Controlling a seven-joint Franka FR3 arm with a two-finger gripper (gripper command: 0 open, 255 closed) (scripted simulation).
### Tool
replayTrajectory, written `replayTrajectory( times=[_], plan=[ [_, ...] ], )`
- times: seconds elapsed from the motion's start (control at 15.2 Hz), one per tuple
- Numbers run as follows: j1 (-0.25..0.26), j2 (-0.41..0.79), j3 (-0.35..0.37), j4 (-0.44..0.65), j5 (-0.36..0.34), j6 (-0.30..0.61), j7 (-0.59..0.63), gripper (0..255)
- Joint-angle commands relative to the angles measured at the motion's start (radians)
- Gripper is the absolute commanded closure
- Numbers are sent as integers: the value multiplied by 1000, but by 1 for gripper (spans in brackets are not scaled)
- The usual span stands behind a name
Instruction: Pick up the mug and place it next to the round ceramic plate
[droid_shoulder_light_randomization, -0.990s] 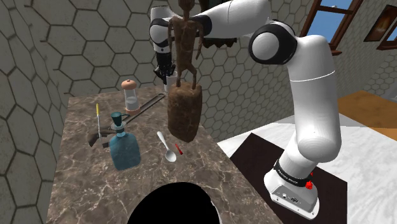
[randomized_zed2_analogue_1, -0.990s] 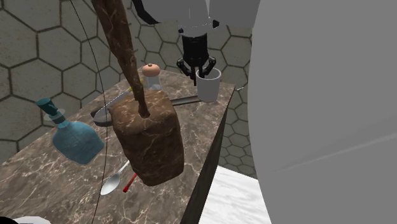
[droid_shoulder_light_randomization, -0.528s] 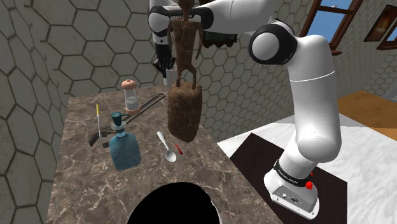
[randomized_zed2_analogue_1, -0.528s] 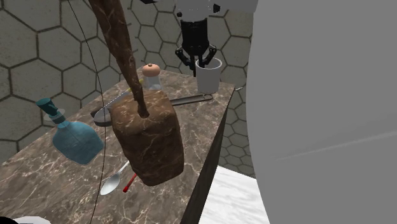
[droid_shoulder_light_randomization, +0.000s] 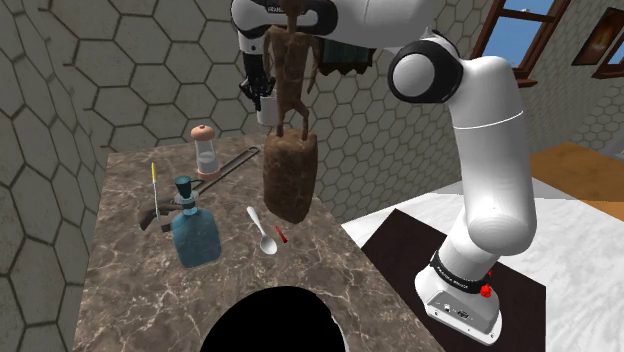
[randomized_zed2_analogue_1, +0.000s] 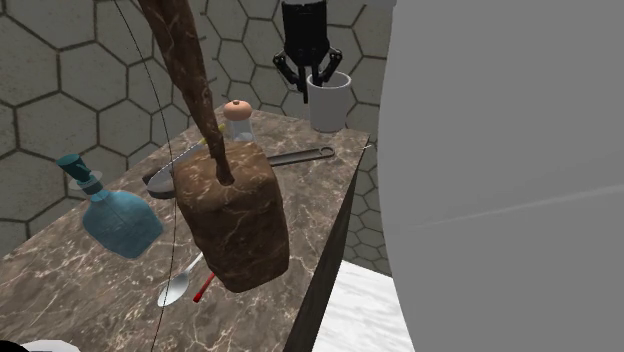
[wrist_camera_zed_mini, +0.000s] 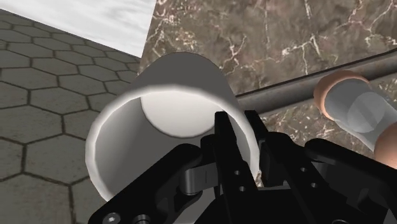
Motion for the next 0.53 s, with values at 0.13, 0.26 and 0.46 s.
replayTrajectory(
  times=[0.13, 0.26, 0.46],
  plan=[
    [20, -153, 10, -224, 0, 70, 36, 255],
    [34, -238, 17, -350, 0, 108, 61, 255],
    [55, -352, 32, -509, 2, 151, 99, 255]
  ],
)
